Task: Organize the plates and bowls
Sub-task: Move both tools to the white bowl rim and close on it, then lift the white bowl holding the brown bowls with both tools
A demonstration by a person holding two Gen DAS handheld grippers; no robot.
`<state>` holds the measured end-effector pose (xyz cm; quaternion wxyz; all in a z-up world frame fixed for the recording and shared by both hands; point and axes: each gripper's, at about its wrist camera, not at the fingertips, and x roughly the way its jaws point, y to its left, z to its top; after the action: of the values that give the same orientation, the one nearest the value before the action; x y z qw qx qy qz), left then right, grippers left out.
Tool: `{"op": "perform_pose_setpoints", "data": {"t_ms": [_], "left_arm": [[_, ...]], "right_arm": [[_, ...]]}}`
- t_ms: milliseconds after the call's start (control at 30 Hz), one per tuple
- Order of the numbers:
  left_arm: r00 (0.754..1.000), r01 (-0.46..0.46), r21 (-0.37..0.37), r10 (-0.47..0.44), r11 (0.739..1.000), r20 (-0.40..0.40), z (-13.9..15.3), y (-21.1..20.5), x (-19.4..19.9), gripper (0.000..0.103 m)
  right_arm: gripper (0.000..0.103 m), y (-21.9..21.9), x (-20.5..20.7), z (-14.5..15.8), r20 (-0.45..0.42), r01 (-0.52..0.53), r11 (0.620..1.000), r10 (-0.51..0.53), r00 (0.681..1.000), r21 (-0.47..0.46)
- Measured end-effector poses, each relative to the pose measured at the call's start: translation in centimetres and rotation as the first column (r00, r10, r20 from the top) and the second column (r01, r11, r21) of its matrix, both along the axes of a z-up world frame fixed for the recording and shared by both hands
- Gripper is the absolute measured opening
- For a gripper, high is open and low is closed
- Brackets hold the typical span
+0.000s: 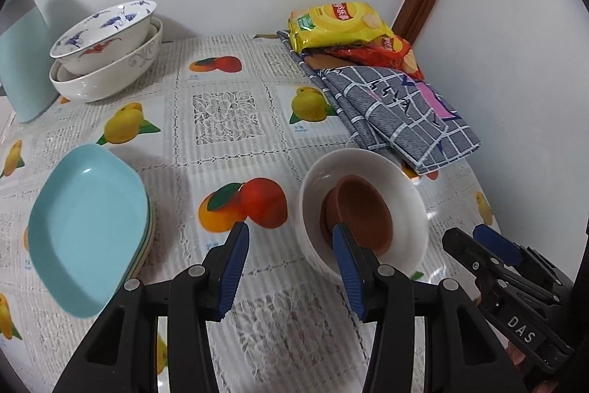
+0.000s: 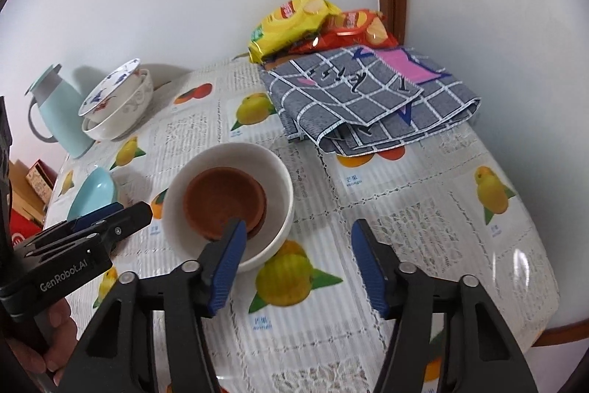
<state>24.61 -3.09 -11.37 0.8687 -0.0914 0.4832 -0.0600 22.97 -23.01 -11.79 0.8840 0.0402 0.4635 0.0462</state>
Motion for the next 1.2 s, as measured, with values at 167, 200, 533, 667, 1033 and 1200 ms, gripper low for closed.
{"op": "perform_pose_setpoints", "data": {"t_ms": [167,200,533,667,1033,1200], "left_arm": [[1.0,0.013,-0.002,-0.013,1.0,-0.026,-1.0,-0.3,1.6,0.045],[0.999,0.016,0.003,-0.016,1.0,-0.032,-1.2,-0.4,1.9,0.045],[0.995,0.027,0.049,-0.022,0.998,-0.102,-3.6,-0.8,3.8,0.045],[0.993,0.034,0.063,-0.026,0.997,-0.117,-4.2,-0.9,4.2,0.044],[0.99,0.043,0.071,-0.033,0.997,-0.137,-5.0,-1.1,5.1,0.044],[0.991,0.042,0.057,-0.035,0.997,-0.127,-5.2,-1.1,5.2,0.04]], "right_arm": [[0.048,0.3,1.6,-1.3,-0.024,0.0,1.0,-0.001,1.0,-0.024],[0.045,0.4,1.9,-1.6,-0.028,-0.002,1.0,0.001,1.0,-0.03],[0.031,1.8,4.2,-4.4,-0.091,-0.014,0.997,0.006,0.996,-0.08],[0.031,2.0,4.8,-5.0,-0.106,-0.016,0.996,0.006,0.994,-0.09],[0.031,1.7,5.9,-6.0,-0.136,-0.015,0.998,0.005,0.991,-0.068],[0.031,1.4,5.8,-6.1,-0.131,-0.005,0.999,-0.001,0.991,-0.043]]}}
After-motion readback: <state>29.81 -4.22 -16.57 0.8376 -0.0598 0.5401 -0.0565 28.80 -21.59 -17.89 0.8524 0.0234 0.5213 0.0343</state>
